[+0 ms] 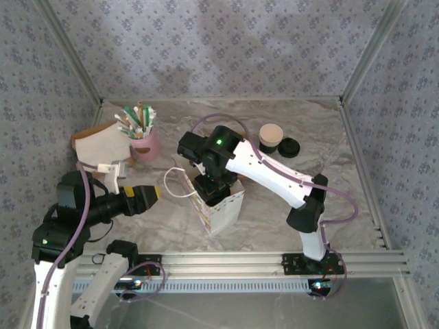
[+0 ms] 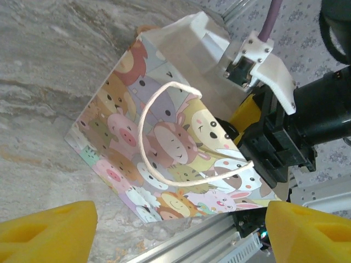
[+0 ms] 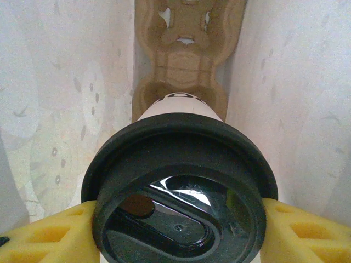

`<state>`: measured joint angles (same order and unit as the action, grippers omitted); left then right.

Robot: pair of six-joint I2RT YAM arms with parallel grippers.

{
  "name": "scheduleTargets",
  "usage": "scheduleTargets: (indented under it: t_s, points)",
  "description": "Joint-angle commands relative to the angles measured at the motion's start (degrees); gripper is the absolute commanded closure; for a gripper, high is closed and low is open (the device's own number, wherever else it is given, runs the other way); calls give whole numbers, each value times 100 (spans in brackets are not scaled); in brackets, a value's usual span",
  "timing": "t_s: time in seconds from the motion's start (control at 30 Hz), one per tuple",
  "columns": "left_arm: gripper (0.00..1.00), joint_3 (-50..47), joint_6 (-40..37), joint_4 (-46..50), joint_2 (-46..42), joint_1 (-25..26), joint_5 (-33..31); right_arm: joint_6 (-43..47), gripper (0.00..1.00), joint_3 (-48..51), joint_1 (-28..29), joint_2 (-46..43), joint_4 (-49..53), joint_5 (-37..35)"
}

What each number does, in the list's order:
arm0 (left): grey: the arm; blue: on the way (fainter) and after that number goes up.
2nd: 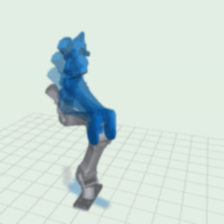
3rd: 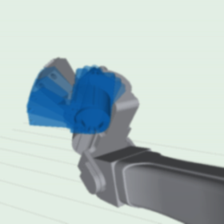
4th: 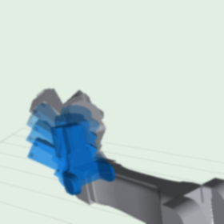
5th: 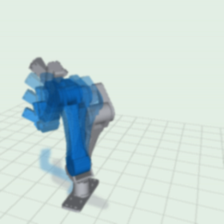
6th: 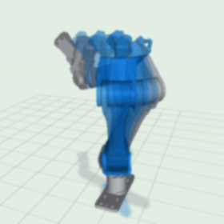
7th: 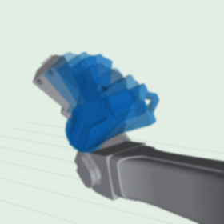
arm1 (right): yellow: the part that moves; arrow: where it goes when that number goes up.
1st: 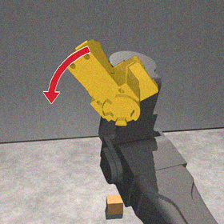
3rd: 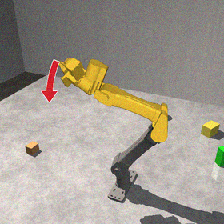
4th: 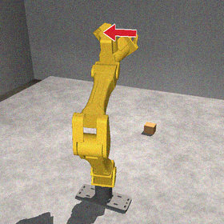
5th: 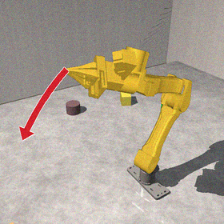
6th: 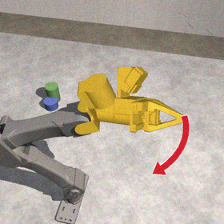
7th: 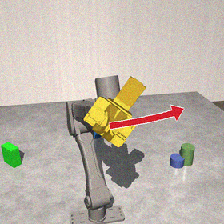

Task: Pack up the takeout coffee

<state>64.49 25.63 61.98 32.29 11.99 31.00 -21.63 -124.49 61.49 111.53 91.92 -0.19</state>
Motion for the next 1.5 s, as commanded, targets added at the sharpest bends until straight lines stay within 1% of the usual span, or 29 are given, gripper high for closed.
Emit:
scheduleTargets:
  t_s: [0.0,0.17,0.43,0.6,1.0,1.47]
  points:
    - [20,-88,37,-1,-8,-47,204,71,36,64,-34,28,1113,-45]
    - [23,-302,150,-259,75,-39,357,88,36,111,-53,86,1109,-104]
    - [24,-573,299,-507,67,-4,422,89,36,120,-53,246,1101,-151]
    - [25,-787,694,-984,-45,138,674,89,36,73,-42,341,1084,-155]
    - [27,-1021,944,-1242,-17,697,149,67,36,213,-42,362,947,-182]
    - [28,-1110,966,-1298,40,910,-85,-6,36,349,-36,276,791,-159]
